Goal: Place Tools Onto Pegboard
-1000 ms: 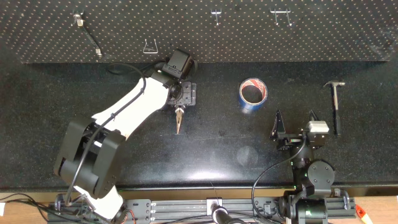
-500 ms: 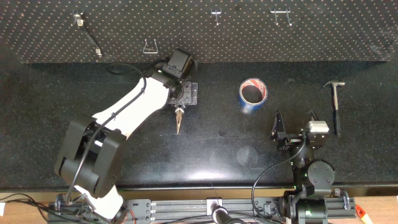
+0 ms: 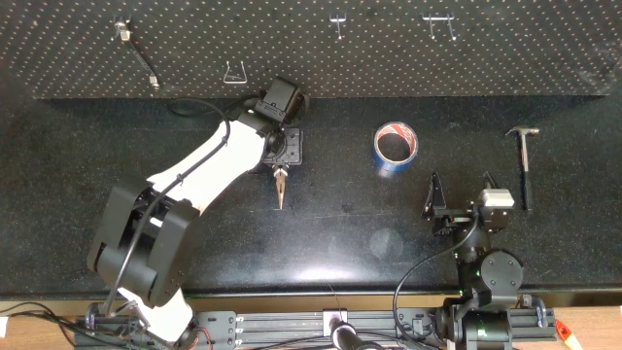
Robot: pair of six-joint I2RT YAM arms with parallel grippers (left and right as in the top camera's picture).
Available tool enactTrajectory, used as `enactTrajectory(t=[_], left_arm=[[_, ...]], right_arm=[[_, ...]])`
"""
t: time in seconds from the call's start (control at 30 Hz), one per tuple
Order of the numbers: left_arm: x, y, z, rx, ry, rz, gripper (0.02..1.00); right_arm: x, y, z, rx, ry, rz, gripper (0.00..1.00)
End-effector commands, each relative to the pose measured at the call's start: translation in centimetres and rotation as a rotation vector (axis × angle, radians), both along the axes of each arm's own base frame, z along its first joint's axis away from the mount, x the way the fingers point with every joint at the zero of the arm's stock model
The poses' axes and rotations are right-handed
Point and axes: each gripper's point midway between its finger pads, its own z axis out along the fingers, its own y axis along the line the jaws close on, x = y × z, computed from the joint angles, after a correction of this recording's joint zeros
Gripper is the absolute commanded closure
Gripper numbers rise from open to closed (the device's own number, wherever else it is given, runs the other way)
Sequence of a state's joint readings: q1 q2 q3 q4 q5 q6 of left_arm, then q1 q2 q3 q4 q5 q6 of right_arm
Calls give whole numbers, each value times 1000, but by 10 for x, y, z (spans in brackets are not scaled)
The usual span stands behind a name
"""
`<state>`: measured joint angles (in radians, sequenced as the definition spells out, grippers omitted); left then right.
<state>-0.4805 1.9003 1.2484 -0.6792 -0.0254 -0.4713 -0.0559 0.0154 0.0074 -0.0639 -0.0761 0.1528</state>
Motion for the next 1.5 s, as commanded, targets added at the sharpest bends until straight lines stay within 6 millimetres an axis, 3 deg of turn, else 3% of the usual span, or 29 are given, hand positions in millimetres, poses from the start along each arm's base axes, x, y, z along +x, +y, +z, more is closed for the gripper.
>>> enactTrajectory(t=[0.03,0.67,1.5], left_arm=[[7,0,-1,10,-13,4,441],[12,-4,1,-21,-27,50,489],[12,-5,1,-23,-26,49,623]], right_arm=[[0,0,-2,11,4,-3,69],[0,0,-2,11,4,-3,69],[0,0,-2,11,4,-3,69]])
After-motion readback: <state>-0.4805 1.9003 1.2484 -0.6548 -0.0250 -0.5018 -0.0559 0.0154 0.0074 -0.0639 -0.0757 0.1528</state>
